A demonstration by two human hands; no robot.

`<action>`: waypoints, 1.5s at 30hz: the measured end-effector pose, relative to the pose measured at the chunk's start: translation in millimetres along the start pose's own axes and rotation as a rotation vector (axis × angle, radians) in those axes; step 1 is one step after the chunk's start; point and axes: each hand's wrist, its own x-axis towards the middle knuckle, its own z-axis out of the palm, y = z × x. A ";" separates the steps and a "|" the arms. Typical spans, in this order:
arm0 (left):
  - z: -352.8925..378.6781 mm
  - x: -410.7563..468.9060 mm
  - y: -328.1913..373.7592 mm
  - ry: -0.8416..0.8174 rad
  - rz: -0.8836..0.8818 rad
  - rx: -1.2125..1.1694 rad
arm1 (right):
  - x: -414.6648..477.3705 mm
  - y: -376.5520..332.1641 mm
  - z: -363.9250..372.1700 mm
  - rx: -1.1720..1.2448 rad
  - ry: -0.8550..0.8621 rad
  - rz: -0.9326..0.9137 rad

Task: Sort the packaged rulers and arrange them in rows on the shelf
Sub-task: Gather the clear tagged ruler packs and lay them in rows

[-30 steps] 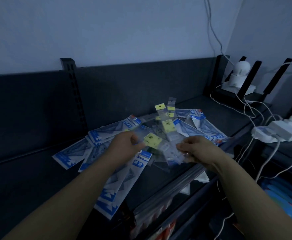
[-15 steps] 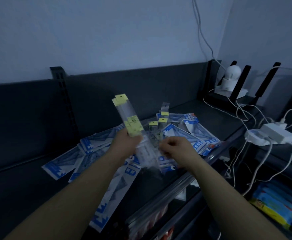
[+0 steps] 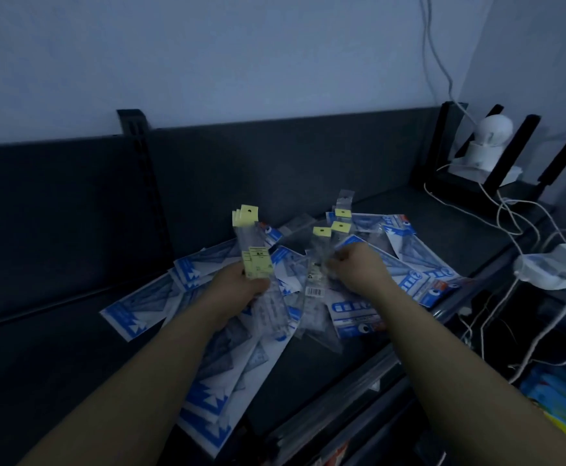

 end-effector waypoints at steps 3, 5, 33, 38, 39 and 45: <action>0.4 -0.1 -2.2 0.015 0.027 0.019 | -4.1 5.7 -17.9 0.018 -0.056 0.006; 1.2 -0.5 -2.4 0.014 0.045 0.033 | -17.9 5.5 -22.9 -0.041 -0.118 0.014; -3.3 -27.3 25.9 -0.022 0.128 -0.084 | -63.3 -9.4 -8.0 0.509 0.125 -0.069; -13.7 -47.8 33.8 0.065 0.100 -0.059 | -76.4 -27.7 2.4 0.536 -0.010 -0.201; -16.0 -53.1 33.3 0.085 0.086 -0.068 | -77.8 -31.9 5.6 0.545 -0.030 -0.233; -35.0 -95.7 21.7 0.195 -0.021 -0.189 | -87.6 -58.1 28.3 0.536 -0.212 -0.392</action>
